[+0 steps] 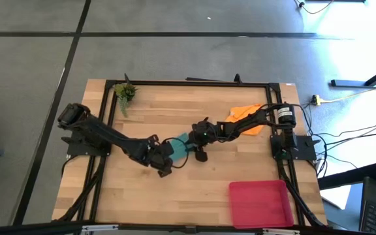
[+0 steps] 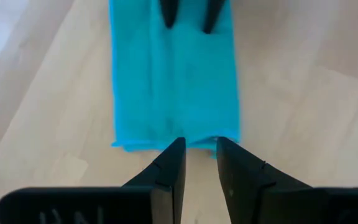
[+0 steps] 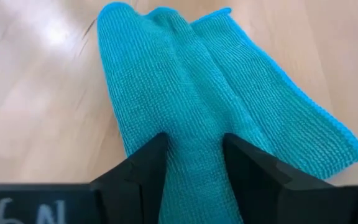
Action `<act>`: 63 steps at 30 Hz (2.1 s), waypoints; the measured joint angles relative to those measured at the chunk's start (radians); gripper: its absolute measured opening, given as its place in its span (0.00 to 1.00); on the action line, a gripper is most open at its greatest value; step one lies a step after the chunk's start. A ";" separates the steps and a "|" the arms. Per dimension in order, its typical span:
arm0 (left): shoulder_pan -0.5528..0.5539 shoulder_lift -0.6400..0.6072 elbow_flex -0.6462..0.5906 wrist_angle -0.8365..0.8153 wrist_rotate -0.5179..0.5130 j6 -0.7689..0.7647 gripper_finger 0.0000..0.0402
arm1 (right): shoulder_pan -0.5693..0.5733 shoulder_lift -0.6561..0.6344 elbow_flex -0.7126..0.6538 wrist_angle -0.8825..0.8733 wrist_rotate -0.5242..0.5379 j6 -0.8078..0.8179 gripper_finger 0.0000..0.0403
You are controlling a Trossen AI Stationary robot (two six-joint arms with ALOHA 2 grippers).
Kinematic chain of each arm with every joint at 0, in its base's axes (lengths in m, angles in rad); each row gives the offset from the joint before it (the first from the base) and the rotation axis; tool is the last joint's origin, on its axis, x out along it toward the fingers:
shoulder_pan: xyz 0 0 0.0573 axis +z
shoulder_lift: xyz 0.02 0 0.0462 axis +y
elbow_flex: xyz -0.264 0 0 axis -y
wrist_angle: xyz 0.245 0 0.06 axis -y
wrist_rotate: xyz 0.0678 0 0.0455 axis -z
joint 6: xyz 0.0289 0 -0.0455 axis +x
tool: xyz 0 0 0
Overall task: Roll microfiber towels into tight, uniform cylinder then place into a basket
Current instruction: Roll the blue microfiber cloth
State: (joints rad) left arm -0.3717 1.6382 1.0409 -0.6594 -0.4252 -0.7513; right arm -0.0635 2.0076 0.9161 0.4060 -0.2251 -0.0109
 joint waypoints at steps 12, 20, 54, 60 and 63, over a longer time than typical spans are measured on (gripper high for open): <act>-0.033 0.000 0.001 0.002 0.001 0.002 0.20 | 0.009 0.001 -0.001 0.035 0.004 0.170 0.40; -0.025 0.012 0.003 0.076 0.007 0.149 0.20 | 0.027 0.001 -0.001 0.037 0.067 0.168 0.40; 0.049 0.059 0.002 0.128 0.066 0.279 0.31 | 0.029 0.000 0.000 0.037 0.067 0.156 0.40; 0.056 0.120 0.002 0.124 0.064 0.365 0.31 | 0.028 0.000 0.000 0.036 0.067 0.156 0.40; 0.058 0.141 0.002 0.125 0.061 0.367 0.31 | 0.029 0.000 0.000 0.036 0.067 0.155 0.40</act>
State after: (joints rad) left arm -0.3137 1.7789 1.0431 -0.5340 -0.3641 -0.3847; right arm -0.0349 2.0075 0.9165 0.4423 -0.1581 0.1444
